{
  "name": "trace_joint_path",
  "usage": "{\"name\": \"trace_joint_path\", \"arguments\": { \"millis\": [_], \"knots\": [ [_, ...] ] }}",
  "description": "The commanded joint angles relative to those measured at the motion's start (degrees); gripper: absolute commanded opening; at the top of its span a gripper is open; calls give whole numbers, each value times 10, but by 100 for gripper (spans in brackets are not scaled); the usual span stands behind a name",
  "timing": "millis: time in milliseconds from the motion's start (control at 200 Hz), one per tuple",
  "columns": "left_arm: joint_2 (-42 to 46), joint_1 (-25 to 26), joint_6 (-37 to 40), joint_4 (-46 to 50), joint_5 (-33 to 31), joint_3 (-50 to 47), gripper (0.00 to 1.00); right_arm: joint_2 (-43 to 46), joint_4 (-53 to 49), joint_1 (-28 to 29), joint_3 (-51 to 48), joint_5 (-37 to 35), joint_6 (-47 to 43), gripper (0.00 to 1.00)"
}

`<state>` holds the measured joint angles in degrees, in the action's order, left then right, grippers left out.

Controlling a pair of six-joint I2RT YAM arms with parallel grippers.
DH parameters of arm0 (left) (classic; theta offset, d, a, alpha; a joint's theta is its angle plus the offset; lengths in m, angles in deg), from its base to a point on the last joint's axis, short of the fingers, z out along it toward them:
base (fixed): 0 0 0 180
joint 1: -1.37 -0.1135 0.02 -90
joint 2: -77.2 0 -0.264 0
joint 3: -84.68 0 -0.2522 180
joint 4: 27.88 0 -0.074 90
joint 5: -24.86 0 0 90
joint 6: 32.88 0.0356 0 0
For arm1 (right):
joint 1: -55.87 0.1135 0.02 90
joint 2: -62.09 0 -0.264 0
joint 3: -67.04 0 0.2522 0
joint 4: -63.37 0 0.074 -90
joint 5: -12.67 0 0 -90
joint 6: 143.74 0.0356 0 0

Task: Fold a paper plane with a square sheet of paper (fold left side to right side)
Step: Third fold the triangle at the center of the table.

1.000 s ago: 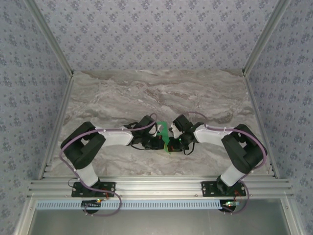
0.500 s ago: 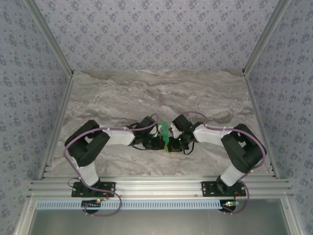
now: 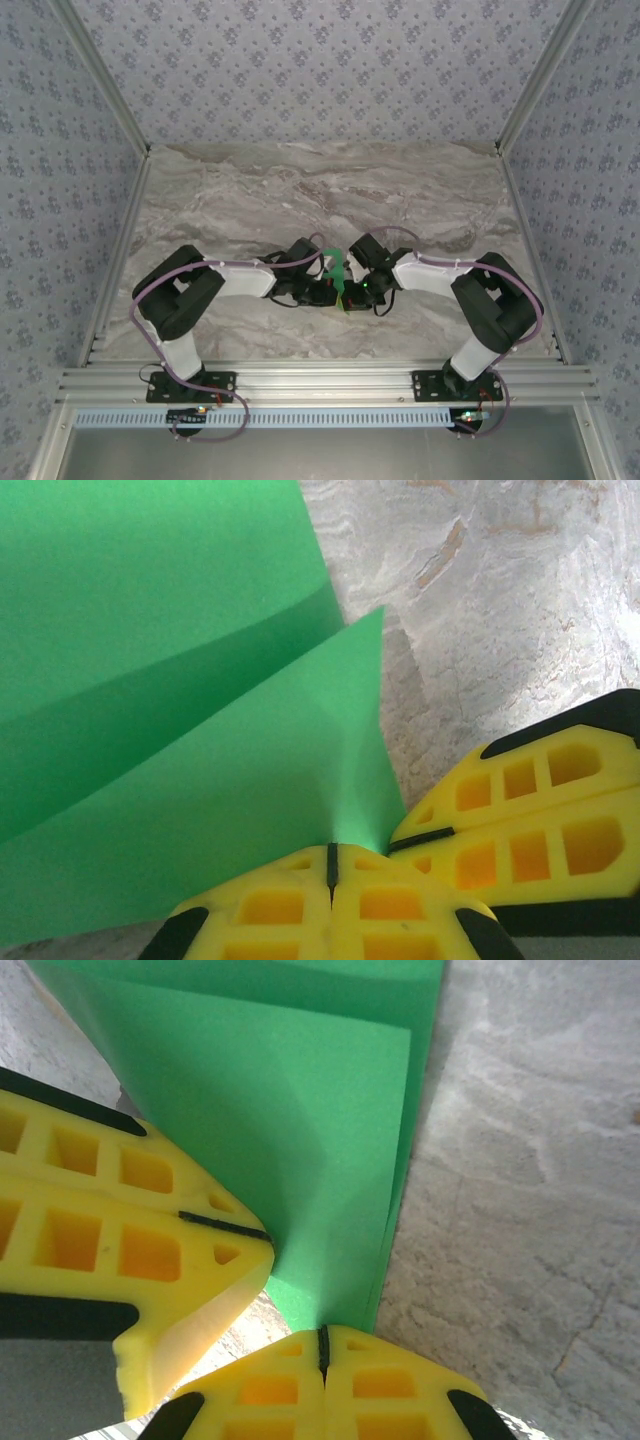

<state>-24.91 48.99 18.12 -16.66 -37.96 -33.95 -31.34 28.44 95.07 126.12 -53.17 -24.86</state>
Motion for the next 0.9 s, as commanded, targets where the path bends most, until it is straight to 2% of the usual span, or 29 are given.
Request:
{"name": "trace_joint_path", "arguments": {
  "millis": [0,490,899],
  "knots": [
    [-8,-28,30,68,-107,-3,0,-39,-85,3,-29,-94,-11,0],
    [9,-96,80,103,-125,-14,0,-43,-92,3,-28,-92,-15,0],
    [2,-191,116,103,-106,-20,0,-40,-99,4,-28,-86,-20,0]
  ]
}}
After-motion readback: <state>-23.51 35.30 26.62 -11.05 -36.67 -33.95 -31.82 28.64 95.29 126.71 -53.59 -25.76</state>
